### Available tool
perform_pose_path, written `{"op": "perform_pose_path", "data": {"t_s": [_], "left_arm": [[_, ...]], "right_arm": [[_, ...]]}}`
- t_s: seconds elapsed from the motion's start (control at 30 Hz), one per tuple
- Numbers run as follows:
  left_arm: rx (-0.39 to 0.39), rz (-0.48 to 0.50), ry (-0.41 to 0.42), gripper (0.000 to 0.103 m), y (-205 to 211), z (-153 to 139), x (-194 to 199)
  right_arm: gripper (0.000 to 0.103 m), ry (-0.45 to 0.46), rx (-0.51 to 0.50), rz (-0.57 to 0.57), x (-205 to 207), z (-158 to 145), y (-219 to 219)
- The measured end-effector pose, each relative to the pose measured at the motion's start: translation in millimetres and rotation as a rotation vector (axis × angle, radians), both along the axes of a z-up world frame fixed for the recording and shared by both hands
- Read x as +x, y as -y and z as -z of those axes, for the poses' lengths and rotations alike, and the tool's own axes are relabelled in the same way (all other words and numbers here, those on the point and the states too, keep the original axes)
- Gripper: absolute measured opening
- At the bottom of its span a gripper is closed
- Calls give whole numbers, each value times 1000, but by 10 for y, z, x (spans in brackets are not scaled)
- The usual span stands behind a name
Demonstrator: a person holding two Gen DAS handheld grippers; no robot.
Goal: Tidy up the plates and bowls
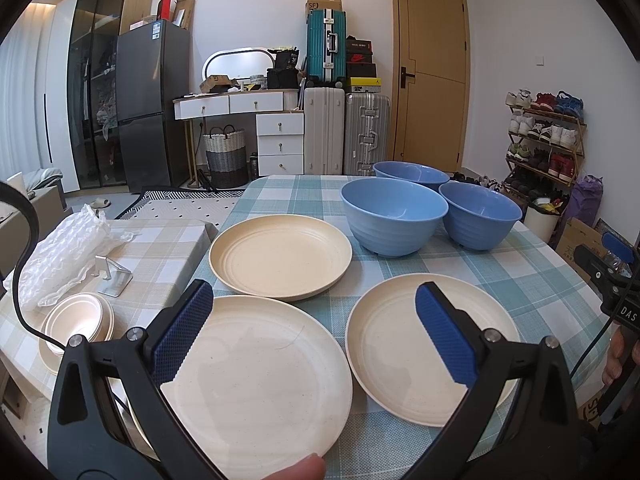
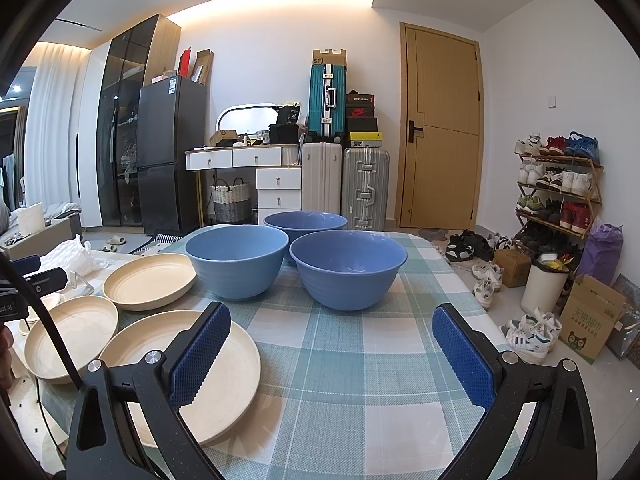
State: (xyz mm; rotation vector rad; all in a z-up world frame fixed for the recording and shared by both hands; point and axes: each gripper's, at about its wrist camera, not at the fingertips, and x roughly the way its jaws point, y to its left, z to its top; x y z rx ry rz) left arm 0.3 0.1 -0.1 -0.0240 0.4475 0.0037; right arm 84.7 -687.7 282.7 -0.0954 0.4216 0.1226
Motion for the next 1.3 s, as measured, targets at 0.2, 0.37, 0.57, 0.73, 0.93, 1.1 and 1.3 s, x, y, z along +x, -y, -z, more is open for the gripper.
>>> {"op": "perform_pose_path", "data": {"t_s": [0.2, 0.37, 0.57, 0.73, 0.93, 1.1, 1.3], "left_arm": [[0, 0, 0, 101, 1, 0, -1], [0, -1, 0, 101, 1, 0, 0], [1, -1, -1, 101, 1, 0, 0], [2, -1, -1, 101, 2, 0, 0], [2, -2, -2, 101, 1, 0, -1], [2, -1, -2, 101, 1, 0, 0], [2, -1, -2, 101, 1, 0, 0]], "right_arm": [[103, 1, -1, 0, 9, 5, 4], [103, 1, -2, 0, 32, 7, 10], [103, 1, -2, 0, 32, 7, 10], [103, 1, -2, 0, 38, 8, 15], [103, 1, -2, -1, 33, 8, 9], [103, 0, -2, -1, 35, 8, 11], [103, 1, -3, -1, 36, 8, 11]]}}
